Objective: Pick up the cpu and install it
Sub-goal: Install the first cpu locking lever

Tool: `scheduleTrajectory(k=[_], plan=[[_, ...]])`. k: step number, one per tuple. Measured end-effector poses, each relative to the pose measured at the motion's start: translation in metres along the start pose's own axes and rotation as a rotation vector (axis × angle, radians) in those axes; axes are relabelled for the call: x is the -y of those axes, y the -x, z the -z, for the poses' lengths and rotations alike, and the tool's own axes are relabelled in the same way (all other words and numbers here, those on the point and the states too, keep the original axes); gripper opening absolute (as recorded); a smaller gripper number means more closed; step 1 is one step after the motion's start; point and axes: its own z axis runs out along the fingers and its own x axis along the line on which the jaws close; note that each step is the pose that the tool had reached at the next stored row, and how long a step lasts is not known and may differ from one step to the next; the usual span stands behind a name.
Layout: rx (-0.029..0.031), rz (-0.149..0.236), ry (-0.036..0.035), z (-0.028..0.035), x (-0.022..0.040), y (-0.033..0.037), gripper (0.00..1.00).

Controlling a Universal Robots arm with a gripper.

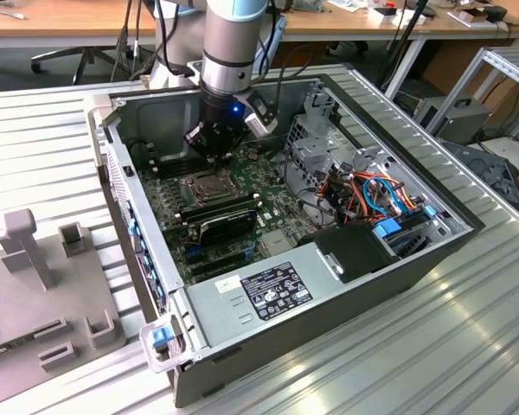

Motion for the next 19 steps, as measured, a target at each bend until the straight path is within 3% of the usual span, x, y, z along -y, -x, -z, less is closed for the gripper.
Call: scheduleTrajectory(k=[2, 9, 12, 19], plan=[[0.0033, 0.000, 0.0038, 0.0018, -0.0011, 0.0010, 0.11], [0.0019, 0.000, 0.0017, 0.0119, -0.0004, 0.0008, 0.11], [0.0019, 0.000, 0.0018, 0.0124, 0.0005, 0.0020, 0.11], [0.0009, 0.000, 0.0019, 0.0122, 0.0143, 0.0058, 0.11]])
